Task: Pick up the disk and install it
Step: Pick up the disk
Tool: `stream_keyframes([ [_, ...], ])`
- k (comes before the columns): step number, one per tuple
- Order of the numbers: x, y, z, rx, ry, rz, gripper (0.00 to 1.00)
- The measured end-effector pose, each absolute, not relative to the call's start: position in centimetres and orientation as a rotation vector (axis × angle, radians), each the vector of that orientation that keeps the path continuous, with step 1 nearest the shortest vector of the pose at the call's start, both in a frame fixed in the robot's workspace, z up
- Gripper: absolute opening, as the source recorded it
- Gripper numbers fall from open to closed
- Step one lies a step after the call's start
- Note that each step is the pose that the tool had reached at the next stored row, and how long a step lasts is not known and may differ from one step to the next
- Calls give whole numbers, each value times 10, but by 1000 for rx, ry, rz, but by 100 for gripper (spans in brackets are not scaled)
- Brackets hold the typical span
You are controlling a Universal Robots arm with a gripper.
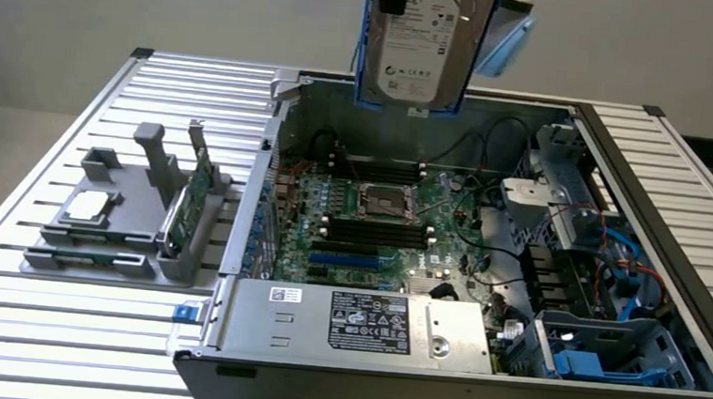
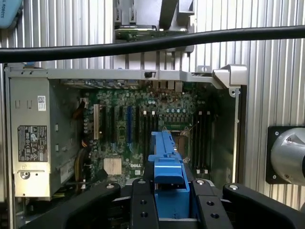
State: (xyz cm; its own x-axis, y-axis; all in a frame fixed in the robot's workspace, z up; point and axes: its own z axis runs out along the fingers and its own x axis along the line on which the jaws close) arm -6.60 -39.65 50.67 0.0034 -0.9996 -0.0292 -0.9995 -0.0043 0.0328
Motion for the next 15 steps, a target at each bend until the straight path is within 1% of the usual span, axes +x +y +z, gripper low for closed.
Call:
stream_keyframes([
  [8,-32,-414,507,2223,-2215,-69,33],
  [15,-17,-431,507,2223,-2215,-69,33],
])
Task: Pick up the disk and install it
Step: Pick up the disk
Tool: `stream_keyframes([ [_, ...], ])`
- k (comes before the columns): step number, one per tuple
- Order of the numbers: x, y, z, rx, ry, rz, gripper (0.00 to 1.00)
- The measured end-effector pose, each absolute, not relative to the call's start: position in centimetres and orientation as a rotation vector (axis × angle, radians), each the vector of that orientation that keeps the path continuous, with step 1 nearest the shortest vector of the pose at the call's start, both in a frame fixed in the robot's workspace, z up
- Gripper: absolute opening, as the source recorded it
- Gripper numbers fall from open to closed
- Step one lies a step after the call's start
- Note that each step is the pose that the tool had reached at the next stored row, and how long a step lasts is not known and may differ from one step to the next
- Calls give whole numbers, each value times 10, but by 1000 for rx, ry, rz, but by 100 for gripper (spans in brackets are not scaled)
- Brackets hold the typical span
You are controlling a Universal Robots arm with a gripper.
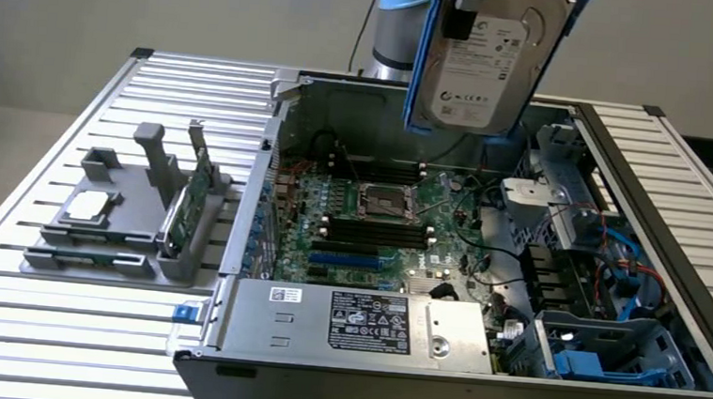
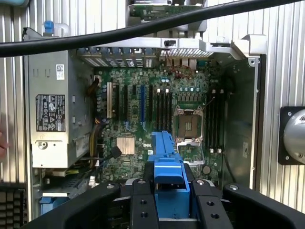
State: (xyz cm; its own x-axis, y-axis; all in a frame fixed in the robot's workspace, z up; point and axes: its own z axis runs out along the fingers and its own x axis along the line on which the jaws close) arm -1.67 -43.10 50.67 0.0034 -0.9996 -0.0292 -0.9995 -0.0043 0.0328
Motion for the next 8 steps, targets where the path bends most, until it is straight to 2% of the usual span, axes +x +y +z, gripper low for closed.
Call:
stream_keyframes([
  [8,4,-454,507,2223,-2215,-69,33],
])
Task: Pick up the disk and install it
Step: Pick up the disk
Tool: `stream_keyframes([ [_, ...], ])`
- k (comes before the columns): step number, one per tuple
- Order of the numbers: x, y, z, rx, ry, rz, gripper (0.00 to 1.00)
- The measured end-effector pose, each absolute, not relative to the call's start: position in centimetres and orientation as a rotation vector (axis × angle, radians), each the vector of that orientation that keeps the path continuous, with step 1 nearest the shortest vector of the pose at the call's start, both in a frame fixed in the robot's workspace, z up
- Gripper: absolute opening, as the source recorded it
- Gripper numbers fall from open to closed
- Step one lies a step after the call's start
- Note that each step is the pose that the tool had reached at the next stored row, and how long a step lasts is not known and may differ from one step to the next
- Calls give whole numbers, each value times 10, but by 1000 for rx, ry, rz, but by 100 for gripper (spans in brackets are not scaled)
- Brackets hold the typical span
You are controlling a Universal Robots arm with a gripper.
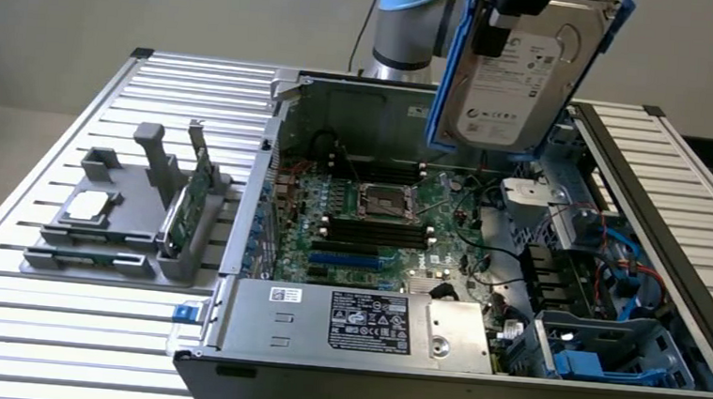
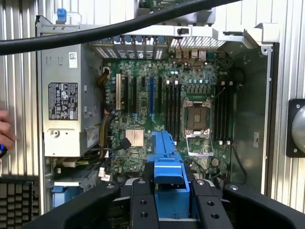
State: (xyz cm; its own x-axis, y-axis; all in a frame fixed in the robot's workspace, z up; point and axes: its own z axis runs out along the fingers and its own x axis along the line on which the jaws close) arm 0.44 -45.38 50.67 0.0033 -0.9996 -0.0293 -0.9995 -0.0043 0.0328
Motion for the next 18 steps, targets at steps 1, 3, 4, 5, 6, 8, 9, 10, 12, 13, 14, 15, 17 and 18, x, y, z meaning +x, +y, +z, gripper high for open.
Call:
stream_keyframes([
  [1,7,-457,507,2223,-2215,-69,33],
  [3,12,-463,507,2223,-2215,-69,33],
  [4,15,-466,507,2223,-2215,-69,33],
  [5,17,-469,507,2223,-2215,-69,33],
  [6,20,-472,507,2223,-2215,-69,33],
  [8,25,-478,507,2223,-2215,-69,33],
  [9,27,-481,507,2223,-2215,-69,33],
  [10,30,-484,507,2223,-2215,-69,33],
  [12,35,-491,507,2223,-2215,-69,33],
  [13,37,-493,507,2223,-2215,-69,33],
  [14,40,-497,507,2223,-2215,-69,33],
  [15,43,-500,507,2223,-2215,-69,33],
  [17,47,-506,507,2223,-2215,-69,33],
  [18,50,-509,507,2223,-2215,-69,33],
])
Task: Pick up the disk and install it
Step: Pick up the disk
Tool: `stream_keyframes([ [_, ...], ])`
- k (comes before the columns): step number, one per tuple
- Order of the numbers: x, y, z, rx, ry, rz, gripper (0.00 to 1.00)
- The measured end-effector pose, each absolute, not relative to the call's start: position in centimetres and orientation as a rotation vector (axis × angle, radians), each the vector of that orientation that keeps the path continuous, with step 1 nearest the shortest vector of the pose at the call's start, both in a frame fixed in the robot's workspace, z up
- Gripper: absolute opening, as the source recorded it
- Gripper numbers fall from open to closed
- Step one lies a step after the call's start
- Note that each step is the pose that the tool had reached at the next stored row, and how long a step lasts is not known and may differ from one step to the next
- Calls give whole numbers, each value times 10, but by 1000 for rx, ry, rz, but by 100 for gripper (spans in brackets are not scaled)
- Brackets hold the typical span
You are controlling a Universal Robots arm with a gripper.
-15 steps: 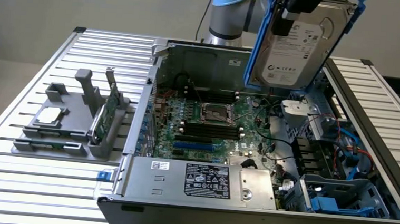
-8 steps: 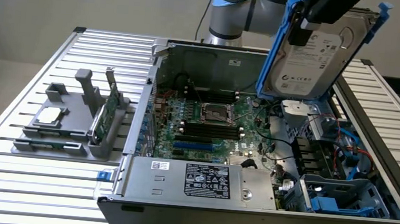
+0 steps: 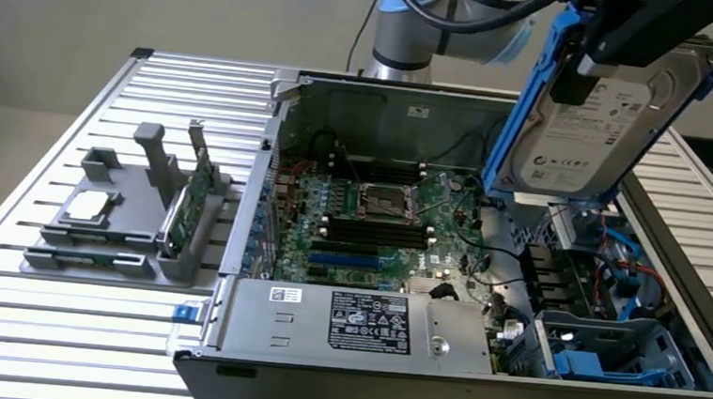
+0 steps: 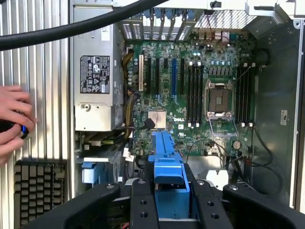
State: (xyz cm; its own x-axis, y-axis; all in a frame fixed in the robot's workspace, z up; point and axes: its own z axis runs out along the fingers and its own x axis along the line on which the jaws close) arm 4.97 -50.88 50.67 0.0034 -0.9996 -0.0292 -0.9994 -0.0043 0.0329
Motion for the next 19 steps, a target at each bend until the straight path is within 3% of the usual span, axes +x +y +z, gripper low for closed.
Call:
stream_keyframes([
  [19,91,-568,507,2223,-2215,-69,33],
])
